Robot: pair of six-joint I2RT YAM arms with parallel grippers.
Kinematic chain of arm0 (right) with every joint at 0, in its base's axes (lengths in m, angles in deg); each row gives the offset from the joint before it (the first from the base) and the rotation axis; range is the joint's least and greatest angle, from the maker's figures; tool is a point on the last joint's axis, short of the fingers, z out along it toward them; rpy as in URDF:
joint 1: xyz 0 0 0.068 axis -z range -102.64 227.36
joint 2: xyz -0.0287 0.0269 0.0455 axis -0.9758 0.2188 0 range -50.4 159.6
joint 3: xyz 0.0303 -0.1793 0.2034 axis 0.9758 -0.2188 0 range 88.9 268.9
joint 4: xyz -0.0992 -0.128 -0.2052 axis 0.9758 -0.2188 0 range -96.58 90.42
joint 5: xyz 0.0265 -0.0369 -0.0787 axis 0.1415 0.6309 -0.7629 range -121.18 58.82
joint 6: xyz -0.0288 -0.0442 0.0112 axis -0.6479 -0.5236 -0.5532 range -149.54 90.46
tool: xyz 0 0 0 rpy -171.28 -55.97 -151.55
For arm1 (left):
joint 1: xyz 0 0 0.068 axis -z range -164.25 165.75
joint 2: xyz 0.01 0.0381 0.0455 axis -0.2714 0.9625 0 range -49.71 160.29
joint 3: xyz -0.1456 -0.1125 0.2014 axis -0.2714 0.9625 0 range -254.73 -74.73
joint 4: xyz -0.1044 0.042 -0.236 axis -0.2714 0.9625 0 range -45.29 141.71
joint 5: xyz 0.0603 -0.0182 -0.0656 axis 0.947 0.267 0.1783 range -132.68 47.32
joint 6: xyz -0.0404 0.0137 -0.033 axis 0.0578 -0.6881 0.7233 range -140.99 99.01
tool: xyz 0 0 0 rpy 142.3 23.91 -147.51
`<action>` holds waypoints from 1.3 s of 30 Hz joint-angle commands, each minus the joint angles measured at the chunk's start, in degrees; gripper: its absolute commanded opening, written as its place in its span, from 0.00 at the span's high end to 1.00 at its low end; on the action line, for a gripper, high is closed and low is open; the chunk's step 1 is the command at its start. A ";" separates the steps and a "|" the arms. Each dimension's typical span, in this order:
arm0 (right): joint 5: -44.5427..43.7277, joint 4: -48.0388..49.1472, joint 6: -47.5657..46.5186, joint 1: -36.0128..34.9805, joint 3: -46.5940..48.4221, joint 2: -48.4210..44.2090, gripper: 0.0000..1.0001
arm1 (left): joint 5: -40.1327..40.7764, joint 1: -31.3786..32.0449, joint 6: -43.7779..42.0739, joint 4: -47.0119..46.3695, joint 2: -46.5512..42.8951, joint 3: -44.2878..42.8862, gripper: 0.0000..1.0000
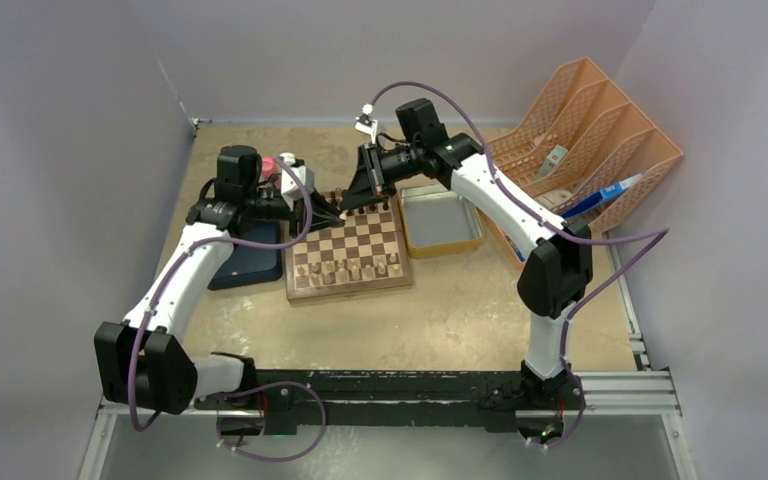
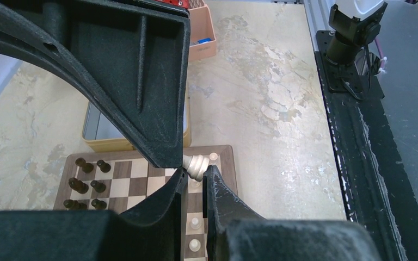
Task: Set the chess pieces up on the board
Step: Place the chess piece on the chessboard.
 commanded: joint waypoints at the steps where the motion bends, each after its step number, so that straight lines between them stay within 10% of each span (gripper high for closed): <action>1: 4.31 -0.48 -0.51 -0.24 0.24 -1.88 0.90 | -0.64 0.15 0.33 -3.77 0.59 -1.67 1.00; 20: -20.00 16.56 -1.38 0.77 -14.66 -11.36 0.97 | 19.79 0.20 37.66 -15.35 -8.04 7.63 0.53; 32: -43.37 30.11 -21.06 -9.05 -28.84 -17.56 0.94 | 50.39 -0.74 49.93 4.53 -5.18 0.24 0.37; 39: -51.48 34.54 -27.52 -12.78 -35.04 -18.91 0.95 | 48.52 -7.06 60.52 9.23 -4.01 -4.97 0.25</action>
